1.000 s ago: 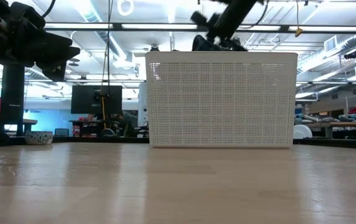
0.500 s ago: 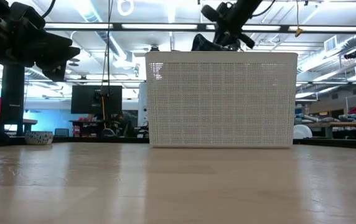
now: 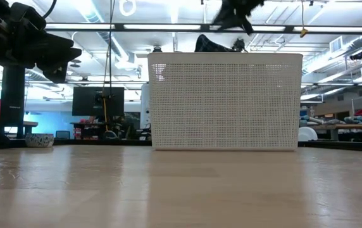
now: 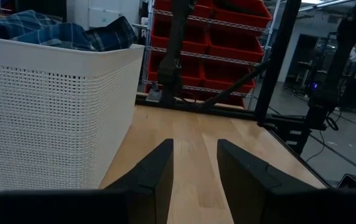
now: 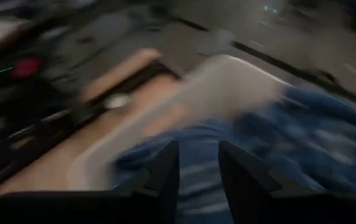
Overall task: Sort clothes
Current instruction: Return to Home Position
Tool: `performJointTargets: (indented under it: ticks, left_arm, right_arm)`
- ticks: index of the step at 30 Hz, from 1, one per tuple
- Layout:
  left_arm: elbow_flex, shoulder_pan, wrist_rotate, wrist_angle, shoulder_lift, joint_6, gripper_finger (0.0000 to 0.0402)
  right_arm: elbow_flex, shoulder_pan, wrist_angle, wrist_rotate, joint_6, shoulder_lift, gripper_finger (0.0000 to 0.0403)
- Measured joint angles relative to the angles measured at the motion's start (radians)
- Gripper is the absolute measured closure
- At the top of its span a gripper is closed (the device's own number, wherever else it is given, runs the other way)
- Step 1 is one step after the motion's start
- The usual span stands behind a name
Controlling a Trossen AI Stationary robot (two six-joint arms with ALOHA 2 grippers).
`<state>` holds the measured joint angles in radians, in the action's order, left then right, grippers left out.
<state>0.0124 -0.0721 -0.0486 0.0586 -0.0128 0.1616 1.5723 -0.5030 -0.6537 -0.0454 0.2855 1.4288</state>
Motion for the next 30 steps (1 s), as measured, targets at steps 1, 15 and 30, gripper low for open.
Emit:
performJointTargets:
  ticks: [1,15,30]
  left_arm:
    - [0.0,0.0,0.0,0.0,0.0,0.0,0.0273]
    - [0.0,0.0,0.0,0.001,0.0,0.0,0.0273]
    - [0.0,0.0,0.0,0.001,0.0,0.0,0.0273]
  right_arm:
    - [0.0,0.014,0.013,-0.044,-0.041,-0.013,0.0291]
    - [-0.082,0.25,-0.058,-0.167,-0.287,-0.2,0.0294]
    - [-0.923,0.471,0.515,0.012,-0.005,-0.694,0.0293]
